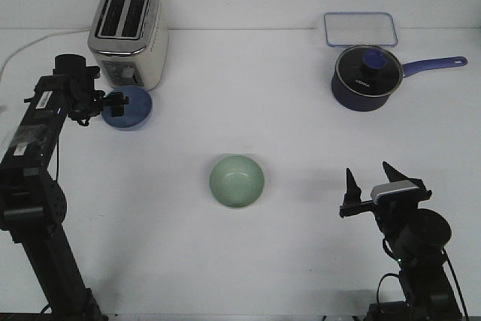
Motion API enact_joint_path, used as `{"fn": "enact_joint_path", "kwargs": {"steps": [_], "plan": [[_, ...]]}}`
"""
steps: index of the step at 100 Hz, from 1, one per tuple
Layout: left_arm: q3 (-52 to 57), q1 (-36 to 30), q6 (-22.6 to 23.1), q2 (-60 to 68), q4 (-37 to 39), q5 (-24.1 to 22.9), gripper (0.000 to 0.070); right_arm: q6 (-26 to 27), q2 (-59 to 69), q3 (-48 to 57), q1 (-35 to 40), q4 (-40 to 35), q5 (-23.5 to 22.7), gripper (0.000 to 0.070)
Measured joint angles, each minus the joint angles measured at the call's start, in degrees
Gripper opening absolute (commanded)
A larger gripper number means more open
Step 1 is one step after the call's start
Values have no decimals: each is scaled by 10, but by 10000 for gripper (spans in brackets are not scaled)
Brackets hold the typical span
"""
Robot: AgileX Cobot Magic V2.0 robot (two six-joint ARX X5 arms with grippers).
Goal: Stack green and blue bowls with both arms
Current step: 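Grasp the blue bowl's rim with the left gripper and lift it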
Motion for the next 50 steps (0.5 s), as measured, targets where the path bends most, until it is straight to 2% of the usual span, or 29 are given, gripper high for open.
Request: {"fn": "enact_joint_path", "kwargs": {"steps": [30,37,43,50], "plan": [[0,0,0,27,5,0,431,0,0,0,0,0,0,548],[0,0,0,30,6,0,400,0,0,0,0,0,0,548],[0,0,0,30,6,0,300,0,0,0,0,0,0,548],[0,0,0,30,6,0,109,0,0,0,0,0,0,548]]}}
